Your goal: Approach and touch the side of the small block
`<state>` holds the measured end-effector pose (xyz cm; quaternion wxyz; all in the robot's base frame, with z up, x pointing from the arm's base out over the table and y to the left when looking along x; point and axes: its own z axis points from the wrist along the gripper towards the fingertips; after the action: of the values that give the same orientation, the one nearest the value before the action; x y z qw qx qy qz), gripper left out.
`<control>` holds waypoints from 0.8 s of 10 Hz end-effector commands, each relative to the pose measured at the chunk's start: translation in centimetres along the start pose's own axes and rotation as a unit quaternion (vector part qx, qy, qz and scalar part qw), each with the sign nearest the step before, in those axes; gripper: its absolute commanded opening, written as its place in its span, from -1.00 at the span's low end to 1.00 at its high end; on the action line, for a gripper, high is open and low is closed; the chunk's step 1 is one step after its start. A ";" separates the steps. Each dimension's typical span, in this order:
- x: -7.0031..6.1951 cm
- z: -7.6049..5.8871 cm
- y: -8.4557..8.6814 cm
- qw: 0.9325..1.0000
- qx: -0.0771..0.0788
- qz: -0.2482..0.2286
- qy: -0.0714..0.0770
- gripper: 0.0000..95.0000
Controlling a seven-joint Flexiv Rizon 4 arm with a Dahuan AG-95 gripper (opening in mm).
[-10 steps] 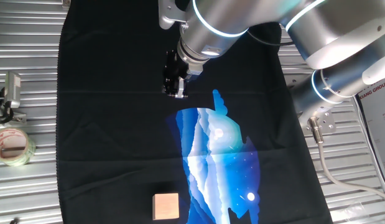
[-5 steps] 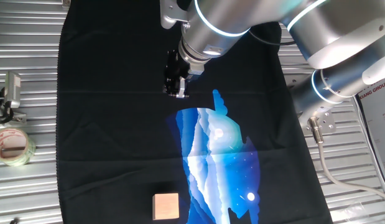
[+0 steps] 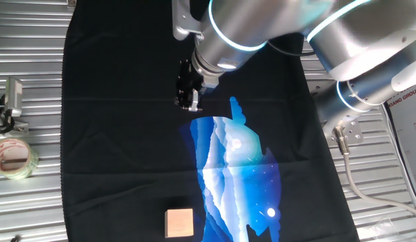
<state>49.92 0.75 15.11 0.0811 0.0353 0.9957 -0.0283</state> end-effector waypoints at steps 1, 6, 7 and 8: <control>0.0 0.4 0.4 1.000 0.005 0.004 -0.004 -1.00; 0.1 0.9 1.7 1.000 0.007 0.012 0.015 -1.00; 0.1 0.9 1.7 1.000 0.006 0.010 0.026 -1.00; 0.1 0.9 1.8 0.999 0.003 0.008 0.042 -1.00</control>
<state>50.02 2.47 14.17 0.0440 0.0454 0.9975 -0.0301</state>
